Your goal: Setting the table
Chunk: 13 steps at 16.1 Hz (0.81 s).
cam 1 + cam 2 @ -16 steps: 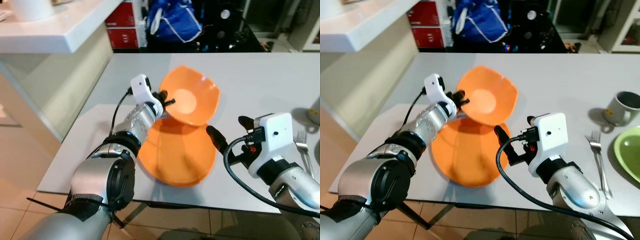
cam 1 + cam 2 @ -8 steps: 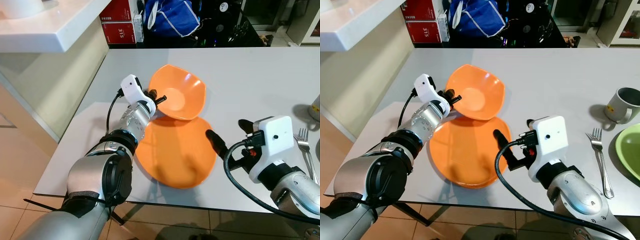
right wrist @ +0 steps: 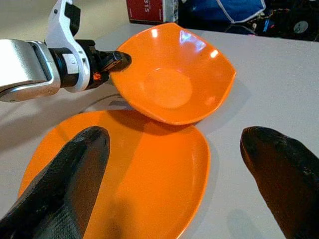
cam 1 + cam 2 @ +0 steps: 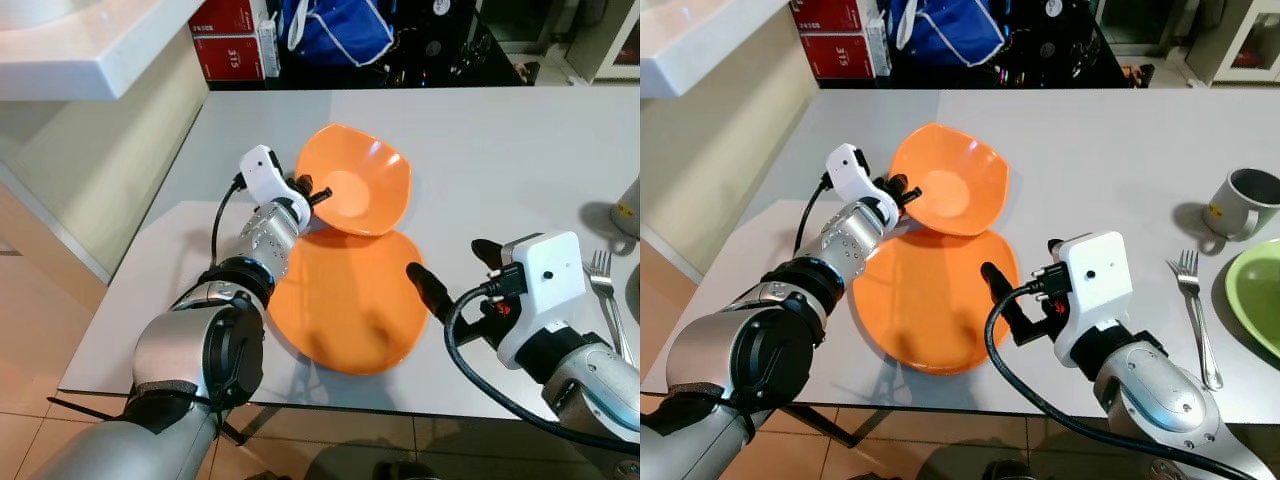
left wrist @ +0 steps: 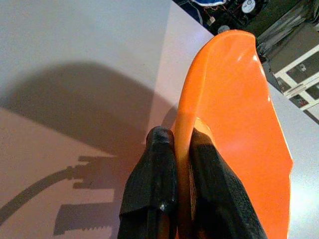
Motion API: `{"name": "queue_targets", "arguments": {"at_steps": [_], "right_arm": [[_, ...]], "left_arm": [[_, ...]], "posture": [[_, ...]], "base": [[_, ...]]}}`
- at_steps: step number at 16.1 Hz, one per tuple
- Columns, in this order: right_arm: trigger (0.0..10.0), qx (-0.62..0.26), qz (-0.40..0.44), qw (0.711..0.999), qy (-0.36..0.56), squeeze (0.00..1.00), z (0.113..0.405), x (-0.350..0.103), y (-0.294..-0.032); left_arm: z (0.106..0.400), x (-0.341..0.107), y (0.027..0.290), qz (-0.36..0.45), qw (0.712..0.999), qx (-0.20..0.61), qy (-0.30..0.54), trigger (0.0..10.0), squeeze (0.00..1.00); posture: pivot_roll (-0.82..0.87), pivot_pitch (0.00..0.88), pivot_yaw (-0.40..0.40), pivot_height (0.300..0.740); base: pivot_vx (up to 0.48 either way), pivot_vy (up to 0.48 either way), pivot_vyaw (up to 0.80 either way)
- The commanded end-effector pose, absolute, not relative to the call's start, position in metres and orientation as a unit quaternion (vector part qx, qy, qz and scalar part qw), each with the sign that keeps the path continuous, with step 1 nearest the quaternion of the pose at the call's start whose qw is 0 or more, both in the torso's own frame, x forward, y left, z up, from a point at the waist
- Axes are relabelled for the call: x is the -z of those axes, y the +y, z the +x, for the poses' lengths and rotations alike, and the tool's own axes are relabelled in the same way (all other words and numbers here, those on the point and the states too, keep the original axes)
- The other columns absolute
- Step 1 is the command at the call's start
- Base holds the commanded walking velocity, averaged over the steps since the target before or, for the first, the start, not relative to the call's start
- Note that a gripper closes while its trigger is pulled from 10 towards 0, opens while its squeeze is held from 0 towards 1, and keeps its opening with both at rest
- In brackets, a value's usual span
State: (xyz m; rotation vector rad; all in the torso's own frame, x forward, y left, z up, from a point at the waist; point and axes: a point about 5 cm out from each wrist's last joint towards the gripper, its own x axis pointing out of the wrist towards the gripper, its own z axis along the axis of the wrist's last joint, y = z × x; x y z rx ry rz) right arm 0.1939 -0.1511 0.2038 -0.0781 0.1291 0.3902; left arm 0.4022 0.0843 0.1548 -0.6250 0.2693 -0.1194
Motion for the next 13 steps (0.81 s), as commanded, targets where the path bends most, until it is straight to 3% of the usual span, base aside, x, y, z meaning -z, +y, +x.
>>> {"name": "queue_targets", "arguments": {"at_steps": [1,13], "right_arm": [[10.0,-0.201,-0.043,0.977,0.060,0.00,0.1916,-0.2069,-0.1488],[10.0,-0.198,-0.046,0.978,0.048,0.00,0.2016,-0.2103,-0.1491]], "left_arm": [[0.4037,-0.1580,0.0857,-0.298,0.943,0.059,0.132,10.0,1.00],[0.4061,-0.1625,0.0929,-0.264,0.954,0.066,0.124,10.0,1.00]], "posture": [[-0.38,0.107,0.089,0.740],[-0.37,0.071,0.081,0.740]], "base": [[0.000,0.000,0.00],[0.000,0.000,0.00]]}}
